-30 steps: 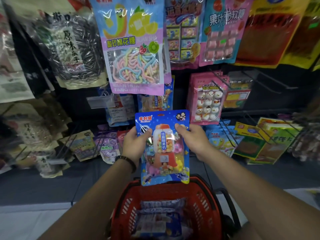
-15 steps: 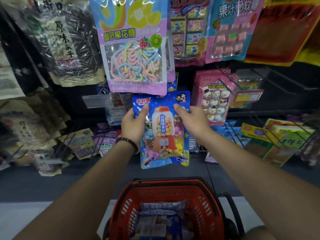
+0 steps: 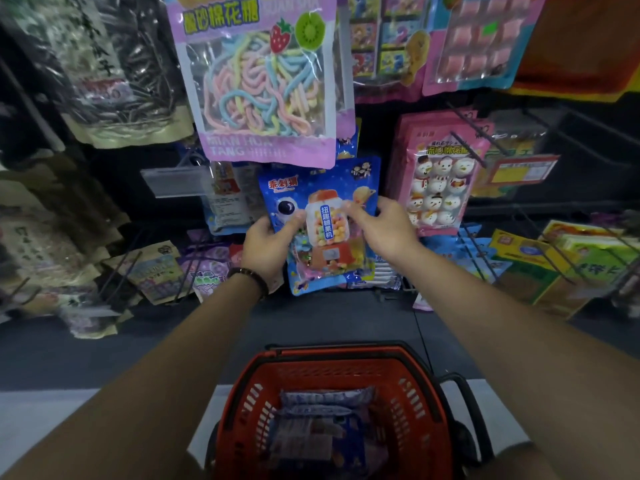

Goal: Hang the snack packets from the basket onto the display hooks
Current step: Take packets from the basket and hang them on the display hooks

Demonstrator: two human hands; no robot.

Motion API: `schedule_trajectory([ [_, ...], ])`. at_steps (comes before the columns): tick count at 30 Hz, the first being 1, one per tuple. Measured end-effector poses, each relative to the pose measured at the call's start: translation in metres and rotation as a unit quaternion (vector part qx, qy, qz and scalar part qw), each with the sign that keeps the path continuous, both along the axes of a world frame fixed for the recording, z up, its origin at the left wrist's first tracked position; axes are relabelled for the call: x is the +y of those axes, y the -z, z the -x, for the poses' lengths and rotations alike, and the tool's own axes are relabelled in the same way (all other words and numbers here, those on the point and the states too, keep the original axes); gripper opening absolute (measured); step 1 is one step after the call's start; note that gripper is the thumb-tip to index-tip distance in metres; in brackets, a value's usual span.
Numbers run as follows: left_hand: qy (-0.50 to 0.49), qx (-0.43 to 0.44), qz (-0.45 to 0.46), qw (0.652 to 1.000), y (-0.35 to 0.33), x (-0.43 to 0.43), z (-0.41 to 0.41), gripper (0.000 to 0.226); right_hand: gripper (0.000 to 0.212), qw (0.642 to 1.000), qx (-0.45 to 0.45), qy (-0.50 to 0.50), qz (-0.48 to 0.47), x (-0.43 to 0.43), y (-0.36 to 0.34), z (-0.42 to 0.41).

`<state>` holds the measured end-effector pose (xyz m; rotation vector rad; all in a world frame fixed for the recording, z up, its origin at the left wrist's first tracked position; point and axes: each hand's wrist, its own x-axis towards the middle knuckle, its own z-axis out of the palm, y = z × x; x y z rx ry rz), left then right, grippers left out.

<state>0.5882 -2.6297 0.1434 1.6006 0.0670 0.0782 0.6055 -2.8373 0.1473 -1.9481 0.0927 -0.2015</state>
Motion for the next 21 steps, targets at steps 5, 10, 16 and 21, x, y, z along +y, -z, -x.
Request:
schedule_trajectory([
  [5,0.047,-0.029,-0.113,0.992,0.036,0.009,0.002,0.042,0.028,0.997,-0.052,-0.012,0.058,-0.009,0.037,0.01],
  [10,-0.018,-0.049,-0.16,0.986,0.048,-0.001,-0.017,0.013,0.044,0.995,-0.053,0.033,0.084,-0.002,0.055,-0.013],
  [16,-0.056,-0.025,-0.15,0.987,0.046,-0.01,-0.064,0.053,0.046,0.996,-0.021,0.042,0.073,0.005,0.05,-0.058],
  [21,-0.073,0.013,-0.151,0.986,0.048,-0.017,-0.097,0.06,0.055,0.997,0.024,0.034,0.068,0.008,0.046,-0.085],
])
